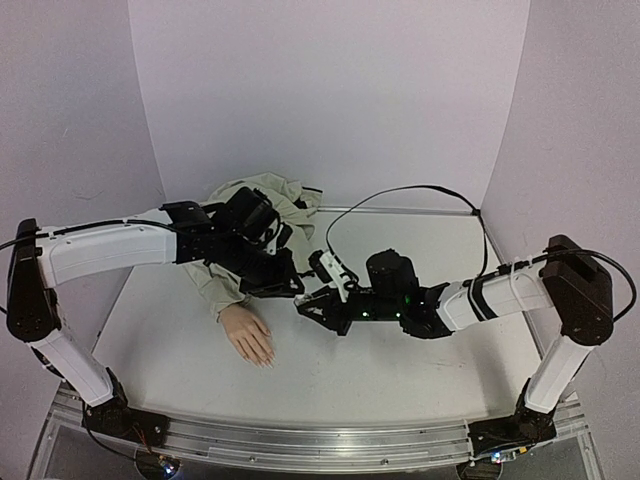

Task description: Paint the nails

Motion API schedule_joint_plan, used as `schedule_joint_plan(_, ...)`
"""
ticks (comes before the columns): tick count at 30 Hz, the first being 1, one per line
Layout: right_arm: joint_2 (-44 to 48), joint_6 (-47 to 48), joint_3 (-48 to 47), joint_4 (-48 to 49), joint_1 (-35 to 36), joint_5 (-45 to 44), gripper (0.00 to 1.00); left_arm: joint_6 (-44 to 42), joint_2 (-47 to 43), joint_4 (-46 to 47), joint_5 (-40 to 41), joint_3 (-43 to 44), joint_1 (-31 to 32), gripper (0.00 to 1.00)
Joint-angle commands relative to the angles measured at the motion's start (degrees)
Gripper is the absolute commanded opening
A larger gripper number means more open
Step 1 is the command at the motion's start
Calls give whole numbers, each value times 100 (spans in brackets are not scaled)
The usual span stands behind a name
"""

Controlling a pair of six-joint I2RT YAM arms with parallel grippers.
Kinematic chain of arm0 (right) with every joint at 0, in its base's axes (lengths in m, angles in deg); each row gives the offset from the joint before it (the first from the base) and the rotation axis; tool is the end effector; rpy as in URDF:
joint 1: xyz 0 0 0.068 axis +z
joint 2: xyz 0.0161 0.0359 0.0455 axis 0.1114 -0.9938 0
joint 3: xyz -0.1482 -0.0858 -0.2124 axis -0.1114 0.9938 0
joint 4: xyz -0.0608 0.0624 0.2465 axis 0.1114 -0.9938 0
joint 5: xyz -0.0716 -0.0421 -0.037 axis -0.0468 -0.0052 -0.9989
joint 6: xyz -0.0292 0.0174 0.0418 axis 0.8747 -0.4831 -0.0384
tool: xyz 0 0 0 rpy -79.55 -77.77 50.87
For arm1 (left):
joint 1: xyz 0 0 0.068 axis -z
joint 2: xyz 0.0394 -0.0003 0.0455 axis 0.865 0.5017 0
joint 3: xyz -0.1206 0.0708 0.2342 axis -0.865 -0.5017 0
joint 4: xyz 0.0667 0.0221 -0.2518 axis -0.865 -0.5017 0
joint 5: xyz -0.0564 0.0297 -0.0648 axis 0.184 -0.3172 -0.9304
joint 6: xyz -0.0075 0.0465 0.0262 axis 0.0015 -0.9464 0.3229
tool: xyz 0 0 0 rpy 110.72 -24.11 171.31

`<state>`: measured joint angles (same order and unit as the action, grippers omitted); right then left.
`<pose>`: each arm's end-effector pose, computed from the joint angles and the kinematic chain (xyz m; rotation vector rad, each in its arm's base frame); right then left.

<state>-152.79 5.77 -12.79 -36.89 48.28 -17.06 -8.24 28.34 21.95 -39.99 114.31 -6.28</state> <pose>0.2046 0.3080 0.2205 -0.9352 1.3782 1.0493 0.1991 -0.2822 0.2900 0.2871 2.6857 -0.9164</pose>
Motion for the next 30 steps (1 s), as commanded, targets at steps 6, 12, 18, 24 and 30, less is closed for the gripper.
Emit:
schedule_joint_plan(6,811,-891,20,264,6,153,0,-1023,-1339,1082,212,-558,23,89)
schedule_joint_plan(12,1386,-2021,132,289,-244,1137,0,-1523,-2059,2684,-527,-1249,10,93)
schedule_joint_plan(18,1541,-2928,-96,1021,-352,2696,0,-1835,-2094,3548,-1558,-1330,10,86)
schedule_joint_plan(24,1432,-3054,-454,1562,-352,3605,0,-1975,-2017,3801,-1976,-1154,3,68)
schedule_joint_plan(30,1425,-2886,-588,1592,-366,3668,0,-1967,-1960,3834,-2271,-1039,1,51)
